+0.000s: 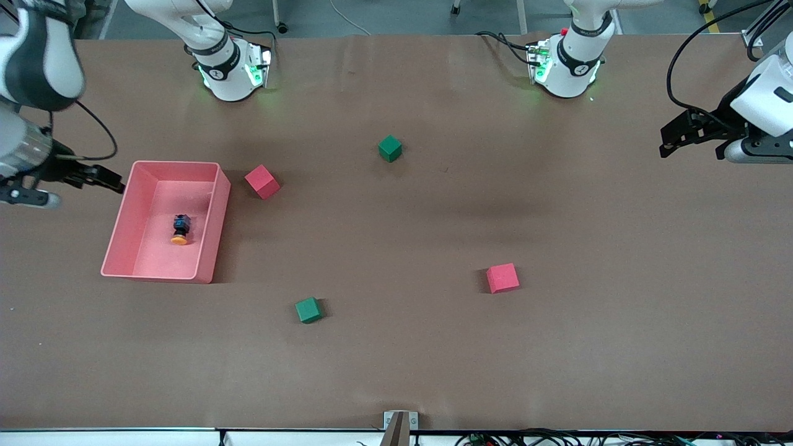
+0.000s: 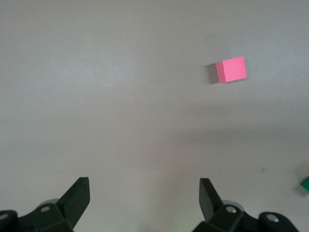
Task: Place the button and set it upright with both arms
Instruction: 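Reach the right gripper down into the pink tray toward the button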
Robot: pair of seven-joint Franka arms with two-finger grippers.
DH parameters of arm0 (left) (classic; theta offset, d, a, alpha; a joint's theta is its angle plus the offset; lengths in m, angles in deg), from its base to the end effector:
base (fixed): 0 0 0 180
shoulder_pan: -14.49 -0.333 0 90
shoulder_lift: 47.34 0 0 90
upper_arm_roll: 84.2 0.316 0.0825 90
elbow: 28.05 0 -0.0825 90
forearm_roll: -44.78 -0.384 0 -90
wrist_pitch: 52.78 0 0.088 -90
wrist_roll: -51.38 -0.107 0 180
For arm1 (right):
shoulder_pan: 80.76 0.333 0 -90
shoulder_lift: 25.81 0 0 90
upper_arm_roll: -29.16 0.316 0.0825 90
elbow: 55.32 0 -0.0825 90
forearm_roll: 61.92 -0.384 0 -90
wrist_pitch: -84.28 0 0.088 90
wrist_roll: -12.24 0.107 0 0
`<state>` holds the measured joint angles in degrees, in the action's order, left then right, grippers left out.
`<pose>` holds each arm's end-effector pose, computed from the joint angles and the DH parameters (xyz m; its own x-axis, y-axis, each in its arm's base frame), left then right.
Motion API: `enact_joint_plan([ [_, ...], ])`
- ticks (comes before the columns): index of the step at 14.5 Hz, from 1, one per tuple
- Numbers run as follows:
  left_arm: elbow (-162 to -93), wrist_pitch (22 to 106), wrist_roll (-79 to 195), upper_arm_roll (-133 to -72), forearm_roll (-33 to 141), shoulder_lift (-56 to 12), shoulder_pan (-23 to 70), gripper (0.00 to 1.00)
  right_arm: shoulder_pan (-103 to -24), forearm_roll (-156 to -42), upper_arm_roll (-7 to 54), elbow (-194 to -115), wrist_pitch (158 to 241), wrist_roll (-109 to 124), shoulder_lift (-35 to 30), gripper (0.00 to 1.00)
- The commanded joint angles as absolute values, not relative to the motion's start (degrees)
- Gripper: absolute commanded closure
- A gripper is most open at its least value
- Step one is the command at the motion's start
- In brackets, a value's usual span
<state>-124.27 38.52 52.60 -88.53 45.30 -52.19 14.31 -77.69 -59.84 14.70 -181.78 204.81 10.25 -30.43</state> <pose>0.5277 -0.0409 0.6209 0.9987 -0.0506 -0.0015 -0.0506 -0.9987 0.0027 0.5016 -0.1040 0.4118 0.9893 -0.1438 -0.0257 -0.1436 -0.9896 0.0098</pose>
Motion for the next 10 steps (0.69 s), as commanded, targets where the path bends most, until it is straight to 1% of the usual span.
enact_joint_plan([
  [1, -123.0, 38.0, 51.9, -88.5, 46.2, -51.6, 14.0, 0.0, -78.3, -60.5, 15.4, -188.2, 215.5, 9.7, -27.0, 0.0],
  [5, -123.0, 38.1, 52.0, -88.5, 46.2, -51.5, 14.0, 0.0, -78.3, -60.6, 16.1, -188.5, 225.0, 4.5, -17.7, 0.0],
  [7, -123.0, 38.1, 52.1, -88.5, 46.2, -51.6, 14.1, 0.0, -78.6, -60.6, 16.5, -188.4, 228.3, 3.0, -14.8, 0.02],
  [10, -123.1, 38.1, 52.4, -88.6, 46.2, -51.5, 14.1, 0.0, -78.7, -62.1, 17.7, -188.3, 230.8, 2.9, -11.7, 0.03],
])
